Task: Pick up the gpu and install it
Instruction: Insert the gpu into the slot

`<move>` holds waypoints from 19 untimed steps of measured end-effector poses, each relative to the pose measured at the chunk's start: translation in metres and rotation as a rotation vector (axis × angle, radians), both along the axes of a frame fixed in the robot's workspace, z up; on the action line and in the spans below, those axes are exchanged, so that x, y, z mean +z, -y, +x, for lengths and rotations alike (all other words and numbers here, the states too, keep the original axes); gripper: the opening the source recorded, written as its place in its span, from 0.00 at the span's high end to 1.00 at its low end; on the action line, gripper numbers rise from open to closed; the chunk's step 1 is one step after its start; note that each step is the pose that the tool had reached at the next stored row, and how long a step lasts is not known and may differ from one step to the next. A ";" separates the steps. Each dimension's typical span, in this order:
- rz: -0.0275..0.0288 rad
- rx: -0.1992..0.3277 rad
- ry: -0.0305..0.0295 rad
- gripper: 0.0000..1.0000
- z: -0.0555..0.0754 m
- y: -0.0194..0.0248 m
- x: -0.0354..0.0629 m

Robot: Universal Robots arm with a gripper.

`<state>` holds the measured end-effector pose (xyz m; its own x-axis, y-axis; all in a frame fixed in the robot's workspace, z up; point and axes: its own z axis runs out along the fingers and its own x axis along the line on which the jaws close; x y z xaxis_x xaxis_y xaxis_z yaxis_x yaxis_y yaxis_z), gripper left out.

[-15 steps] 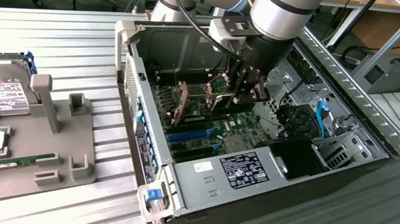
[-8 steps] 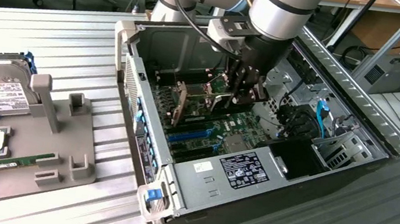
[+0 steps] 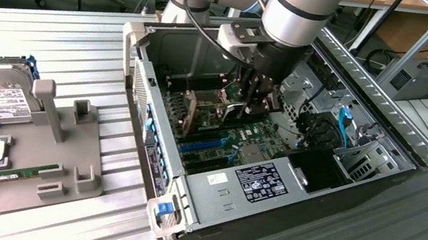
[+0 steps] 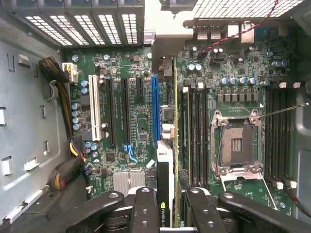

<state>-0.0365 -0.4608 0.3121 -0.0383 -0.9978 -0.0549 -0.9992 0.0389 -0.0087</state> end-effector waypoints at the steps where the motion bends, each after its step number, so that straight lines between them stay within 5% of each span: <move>1: -0.0001 0.000 0.0000 0.73 0.000 0.0000 -0.0008; 19: 0.0000 0.000 0.0000 0.73 -0.006 0.0017 -0.0144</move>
